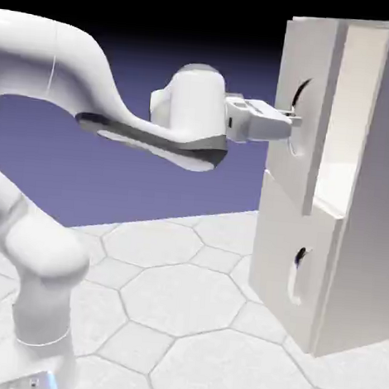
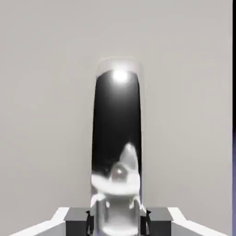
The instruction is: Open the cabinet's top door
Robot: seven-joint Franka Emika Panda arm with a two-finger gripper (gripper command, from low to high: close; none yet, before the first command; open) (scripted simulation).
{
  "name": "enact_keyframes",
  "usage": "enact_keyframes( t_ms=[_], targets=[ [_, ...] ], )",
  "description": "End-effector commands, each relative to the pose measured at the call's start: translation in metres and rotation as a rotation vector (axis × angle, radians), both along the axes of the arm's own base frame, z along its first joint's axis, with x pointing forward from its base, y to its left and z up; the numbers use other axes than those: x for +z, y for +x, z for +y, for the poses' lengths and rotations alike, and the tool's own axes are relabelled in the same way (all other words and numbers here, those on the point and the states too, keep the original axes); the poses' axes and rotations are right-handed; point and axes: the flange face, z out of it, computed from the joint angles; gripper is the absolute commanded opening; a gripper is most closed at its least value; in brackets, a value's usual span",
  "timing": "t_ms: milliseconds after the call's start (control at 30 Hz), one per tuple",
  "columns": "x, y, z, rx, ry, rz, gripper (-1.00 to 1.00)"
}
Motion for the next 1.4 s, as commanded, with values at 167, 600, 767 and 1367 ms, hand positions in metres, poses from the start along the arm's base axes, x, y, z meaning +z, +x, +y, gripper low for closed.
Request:
enact_keyframes(
  t_ms=[167,600,767,1367],
  targets=[
    [0.000,-0.014,0.016,-0.077,0.001,0.000,-1.00],
    [0.000,-0.041,0.053,-0.235,0.002,0.000,-1.00],
    [0.000,-0.054,0.078,-0.333,0.002,0.000,-1.00],
    [0.000,-0.080,0.209,-0.805,0.002,-0.001,-1.00]
  ],
)
